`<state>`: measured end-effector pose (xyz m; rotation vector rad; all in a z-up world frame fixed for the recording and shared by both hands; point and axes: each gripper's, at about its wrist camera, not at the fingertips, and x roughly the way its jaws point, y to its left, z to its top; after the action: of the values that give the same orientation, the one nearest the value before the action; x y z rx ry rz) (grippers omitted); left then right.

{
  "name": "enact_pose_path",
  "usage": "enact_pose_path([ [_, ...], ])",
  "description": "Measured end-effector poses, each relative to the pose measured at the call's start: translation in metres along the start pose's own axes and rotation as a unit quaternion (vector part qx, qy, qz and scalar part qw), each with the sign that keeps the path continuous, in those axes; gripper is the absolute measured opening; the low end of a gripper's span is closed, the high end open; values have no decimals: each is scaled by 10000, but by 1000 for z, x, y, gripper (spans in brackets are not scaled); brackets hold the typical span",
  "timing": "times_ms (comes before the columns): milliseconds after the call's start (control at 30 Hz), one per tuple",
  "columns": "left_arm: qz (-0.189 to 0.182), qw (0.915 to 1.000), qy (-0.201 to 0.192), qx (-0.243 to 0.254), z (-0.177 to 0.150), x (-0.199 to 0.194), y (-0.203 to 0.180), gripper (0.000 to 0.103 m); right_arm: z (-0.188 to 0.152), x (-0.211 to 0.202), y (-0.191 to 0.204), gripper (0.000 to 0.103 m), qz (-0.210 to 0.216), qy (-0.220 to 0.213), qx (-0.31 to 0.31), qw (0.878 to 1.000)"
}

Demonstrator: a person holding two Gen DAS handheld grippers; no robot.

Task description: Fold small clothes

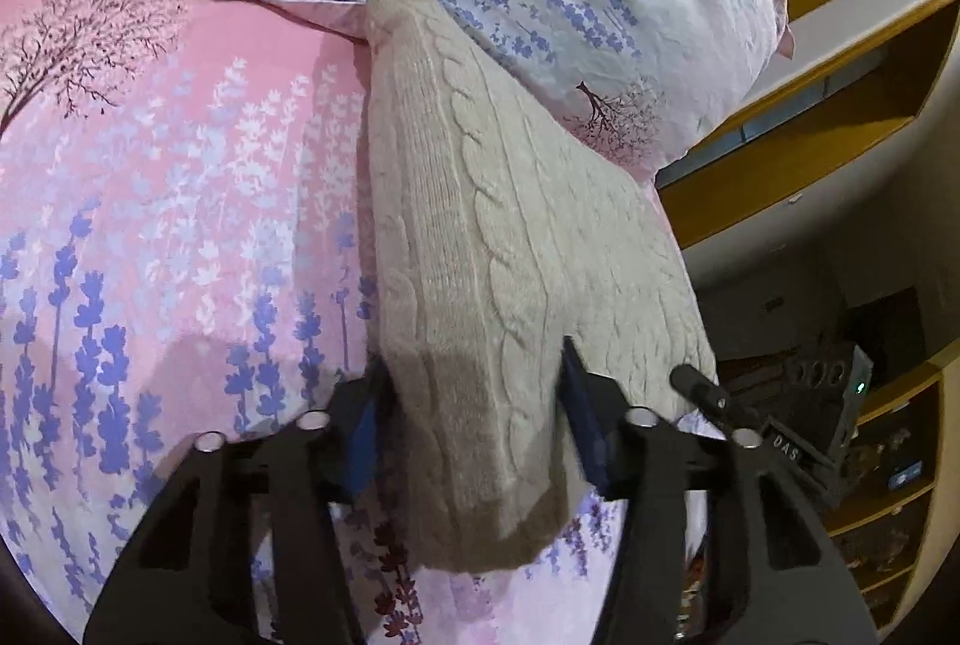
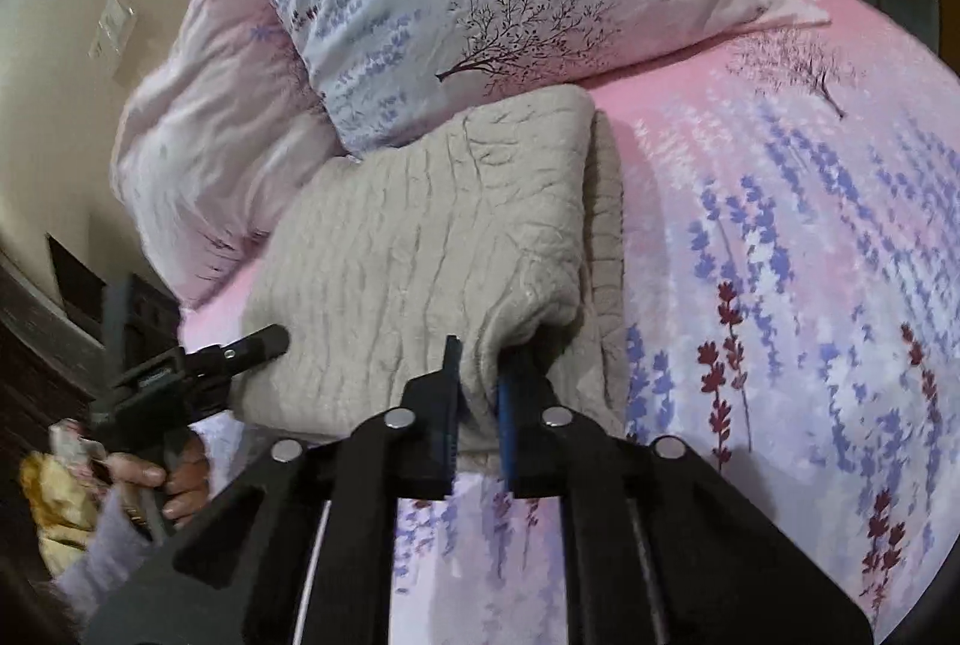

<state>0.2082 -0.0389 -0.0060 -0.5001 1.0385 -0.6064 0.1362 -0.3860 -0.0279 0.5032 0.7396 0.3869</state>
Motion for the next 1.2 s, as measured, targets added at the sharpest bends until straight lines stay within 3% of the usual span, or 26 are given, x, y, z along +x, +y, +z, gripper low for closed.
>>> enact_pose_path([
  [167,-139,9999,37,55,-6,-9,4,28,-7,-32,12,8,87,-494,-255,9984],
  [300,-141,9998,43,133,-15,-11,5,23,-20,-12,7,8,-446,-47,-366,9983],
  [433,-55,9998,9,171,-20,-11,6,23,-26,10,-11,8,-499,167,-54,9986],
  [533,-8,9997,-8,254,-20,-13,3,29,-27,12,-10,12,-541,238,-92,9982],
  [600,-56,9997,-38,236,-18,-17,1,37,-28,6,-11,27,-441,179,-50,9989],
  [633,-68,9997,-83,222,-15,-21,1,50,-27,-2,-13,34,-332,84,24,9994],
  [667,-66,9996,-163,211,-13,-25,1,71,-24,-12,-17,49,-197,-84,139,9997],
  [700,-19,9992,-337,208,-7,-31,0,80,-19,-23,-23,65,-97,-282,286,9991],
  [733,31,9988,-444,214,-3,-34,0,89,-13,-25,-26,70,-34,-364,400,9985],
  [900,56,9993,-358,-27,27,-22,2,90,18,7,-55,73,449,50,1173,9921],
  [1033,116,9997,-141,-169,37,2,6,89,26,35,-63,73,575,344,1393,9880],
  [1133,79,9997,-199,-111,39,10,3,89,25,47,-65,73,642,392,1437,9868],
  [1167,70,9996,-239,-128,40,10,2,81,25,47,-65,71,670,382,1437,9866],
  [1200,-21,9997,-201,-170,40,13,3,75,24,47,-65,58,694,390,1448,9863],
])
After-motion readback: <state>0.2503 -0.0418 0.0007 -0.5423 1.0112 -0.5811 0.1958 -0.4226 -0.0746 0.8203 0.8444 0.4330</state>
